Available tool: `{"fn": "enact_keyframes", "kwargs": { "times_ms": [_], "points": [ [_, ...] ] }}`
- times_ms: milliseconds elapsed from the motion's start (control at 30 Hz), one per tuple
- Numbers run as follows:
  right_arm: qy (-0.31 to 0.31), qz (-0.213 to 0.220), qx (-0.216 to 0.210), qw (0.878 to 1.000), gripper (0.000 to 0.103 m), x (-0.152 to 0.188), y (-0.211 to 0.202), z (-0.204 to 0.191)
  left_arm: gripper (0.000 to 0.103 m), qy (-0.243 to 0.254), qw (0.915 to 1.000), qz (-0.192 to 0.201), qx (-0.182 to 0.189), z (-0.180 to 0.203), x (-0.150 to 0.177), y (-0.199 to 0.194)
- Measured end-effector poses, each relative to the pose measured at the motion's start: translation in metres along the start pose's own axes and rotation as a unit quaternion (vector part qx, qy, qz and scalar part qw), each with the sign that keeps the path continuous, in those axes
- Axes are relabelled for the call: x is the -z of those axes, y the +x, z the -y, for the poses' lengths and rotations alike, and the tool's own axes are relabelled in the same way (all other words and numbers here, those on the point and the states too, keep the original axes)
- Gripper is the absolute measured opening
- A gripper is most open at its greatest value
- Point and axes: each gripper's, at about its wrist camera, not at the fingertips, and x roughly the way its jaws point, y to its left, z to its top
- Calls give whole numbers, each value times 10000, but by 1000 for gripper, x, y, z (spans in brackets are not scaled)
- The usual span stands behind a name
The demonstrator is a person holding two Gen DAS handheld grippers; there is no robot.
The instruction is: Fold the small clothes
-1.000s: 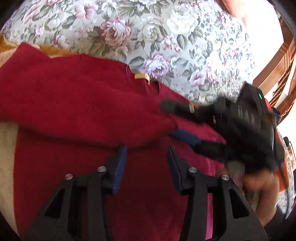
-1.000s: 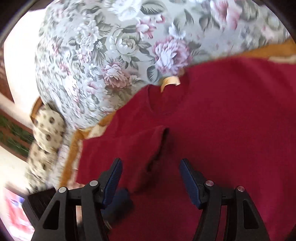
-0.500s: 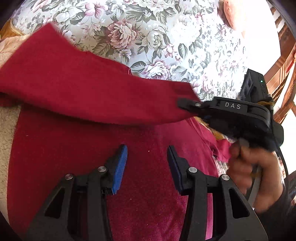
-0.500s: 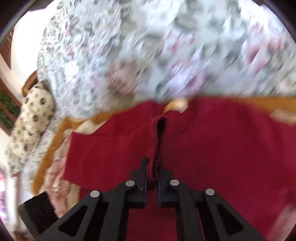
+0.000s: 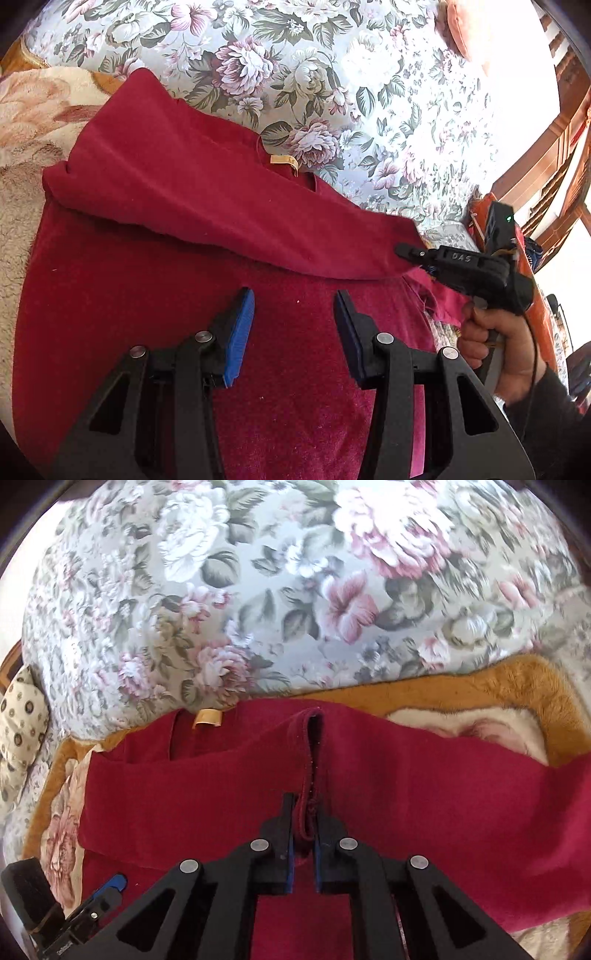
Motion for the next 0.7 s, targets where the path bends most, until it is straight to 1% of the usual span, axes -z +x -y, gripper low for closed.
{"fn": "enact_keyframes", "kwargs": {
  "times_ms": [33,133,167,233,267,333,367,400,433,467,500,533,567,600,633,700],
  "points": [
    [66,10,-1,10000,7,2,0,4,44,0,10000,-1,9,0,1,-1],
    [320,-5,-51,9995,11,0,0,18,44,-1,10000,-2,14,-1,1,-1],
    [395,98,-5,9992,13,-1,-6,22,44,2,10000,0,11,-1,1,-1],
    [416,527,218,9975,13,-3,-27,26,44,9,10000,0,2,-1,1,-1],
    [396,670,229,9967,13,-4,-33,23,44,12,10000,2,-3,-1,1,-1],
    [262,1048,33,9941,13,-1,-51,11,44,10,10000,3,3,-1,1,-1],
    [54,1098,-188,9938,13,3,-53,0,44,9,10000,39,9,-2,1,-1],
    [-132,960,-306,9948,13,7,-46,-9,44,11,10000,39,7,-2,1,-1],
    [-229,803,-316,9960,13,9,-39,-14,44,13,10000,33,4,-2,1,0],
    [-336,529,-223,9978,13,14,-24,-18,44,17,10000,27,-3,-2,1,0],
    [-382,139,-58,9992,13,19,-4,-19,44,27,10000,23,-16,-1,1,0],
    [-371,-54,42,9993,13,21,6,-17,44,39,10000,14,-34,-1,1,0],
    [-343,-4,-1,9994,13,23,7,-15,44,44,10000,14,-40,-1,1,0],
    [-273,77,-14,9996,13,22,0,-14,44,44,10000,11,-45,-1,1,1],
    [-176,69,-5,9998,13,20,-6,-12,44,48,10000,9,-55,0,1,0],
    [-78,310,-81,9995,13,18,-32,-4,44,82,9999,-8,-101,2,1,0]
  ]
}}
